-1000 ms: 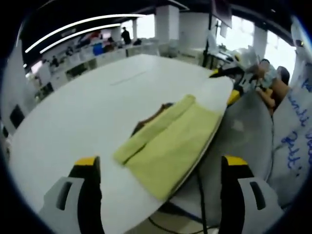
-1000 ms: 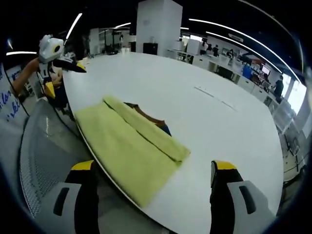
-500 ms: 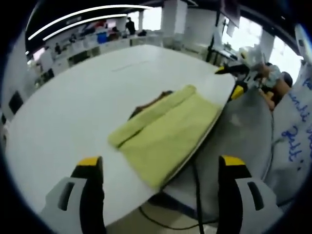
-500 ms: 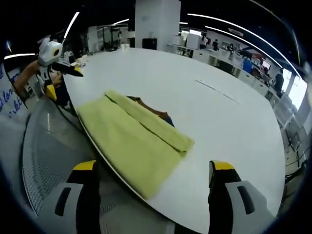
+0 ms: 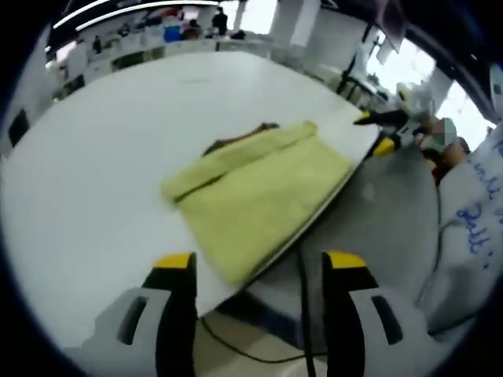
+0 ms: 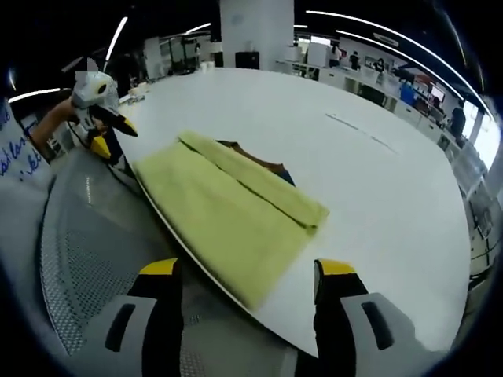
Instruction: Fold the garment on the visible template until the final outline fits inside the template.
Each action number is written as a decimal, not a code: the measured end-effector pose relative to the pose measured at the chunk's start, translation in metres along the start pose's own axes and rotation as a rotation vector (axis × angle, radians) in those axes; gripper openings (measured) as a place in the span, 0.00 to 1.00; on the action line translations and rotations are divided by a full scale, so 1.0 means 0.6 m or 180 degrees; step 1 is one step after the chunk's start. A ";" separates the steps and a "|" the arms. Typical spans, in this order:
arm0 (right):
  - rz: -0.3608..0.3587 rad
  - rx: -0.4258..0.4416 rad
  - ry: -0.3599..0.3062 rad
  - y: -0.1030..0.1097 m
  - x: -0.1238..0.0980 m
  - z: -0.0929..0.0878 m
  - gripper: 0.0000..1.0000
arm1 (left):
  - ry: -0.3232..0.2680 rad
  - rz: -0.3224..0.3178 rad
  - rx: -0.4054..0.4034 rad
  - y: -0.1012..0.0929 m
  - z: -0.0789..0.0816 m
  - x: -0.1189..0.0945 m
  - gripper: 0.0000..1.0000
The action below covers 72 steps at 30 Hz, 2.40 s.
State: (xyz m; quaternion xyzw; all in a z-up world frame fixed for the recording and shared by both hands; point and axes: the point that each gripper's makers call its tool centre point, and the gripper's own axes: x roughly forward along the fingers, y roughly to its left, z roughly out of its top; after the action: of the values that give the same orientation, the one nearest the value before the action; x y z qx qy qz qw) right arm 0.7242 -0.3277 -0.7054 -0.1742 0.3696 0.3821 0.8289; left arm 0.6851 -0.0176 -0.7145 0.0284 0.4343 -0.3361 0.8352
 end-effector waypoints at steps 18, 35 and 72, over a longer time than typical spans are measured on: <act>0.0100 0.0145 0.0312 -0.002 0.017 -0.056 0.42 | 0.0011 0.0000 -0.0499 0.033 -0.063 0.034 0.34; 0.0207 0.0055 0.0691 -0.007 0.038 -0.090 0.23 | 0.0107 -0.0021 -0.0594 0.027 -0.067 0.050 0.26; 0.0357 0.0197 0.0897 -0.004 0.063 -0.119 0.07 | 0.0191 -0.0021 -0.0549 0.029 -0.072 0.058 0.17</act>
State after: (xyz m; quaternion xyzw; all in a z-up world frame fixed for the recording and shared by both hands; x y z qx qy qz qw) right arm 0.7085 -0.3508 -0.7811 -0.1794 0.5030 0.3880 0.7511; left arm 0.6786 -0.0080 -0.7719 -0.0350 0.4867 -0.2991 0.8200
